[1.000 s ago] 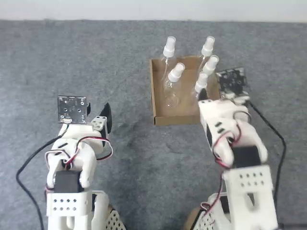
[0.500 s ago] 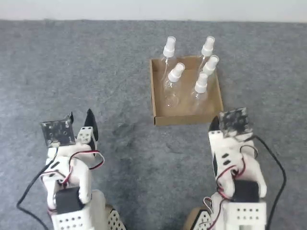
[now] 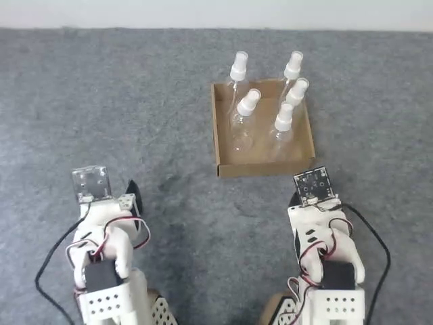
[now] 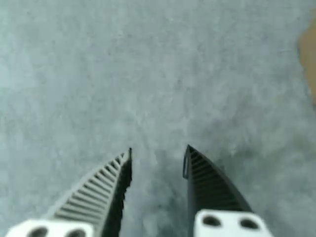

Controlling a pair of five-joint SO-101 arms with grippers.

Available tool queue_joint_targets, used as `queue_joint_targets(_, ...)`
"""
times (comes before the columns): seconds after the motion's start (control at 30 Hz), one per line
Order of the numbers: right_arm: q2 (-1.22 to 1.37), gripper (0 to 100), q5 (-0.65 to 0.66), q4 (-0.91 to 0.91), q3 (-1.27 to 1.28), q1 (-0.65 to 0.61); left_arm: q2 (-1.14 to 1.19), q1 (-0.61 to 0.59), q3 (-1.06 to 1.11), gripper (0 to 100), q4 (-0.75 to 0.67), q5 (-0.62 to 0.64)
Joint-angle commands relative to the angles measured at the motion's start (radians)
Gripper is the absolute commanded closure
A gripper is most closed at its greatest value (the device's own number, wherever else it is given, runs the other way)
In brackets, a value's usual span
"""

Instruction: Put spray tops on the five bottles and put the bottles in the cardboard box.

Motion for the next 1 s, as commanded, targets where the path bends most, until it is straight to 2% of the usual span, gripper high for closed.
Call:
queue_joint_targets(0.0,-0.015,98.0,0.014,0.015,0.025,0.039,-0.017,-0.006,-0.007,85,0.123,-0.008)
queue_joint_targets(0.07,-0.015,98.0,0.014,0.067,0.025,0.062,-0.017,-0.006,-0.007,85,0.207,-0.006)
queue_joint_targets(0.3,-0.015,97.9,0.011,0.351,0.025,0.101,-0.017,-0.005,-0.007,85,0.209,-0.003)
queue_joint_targets(0.97,-0.015,97.9,0.014,0.344,0.025,0.097,-0.017,-0.005,-0.007,85,0.209,-0.003)
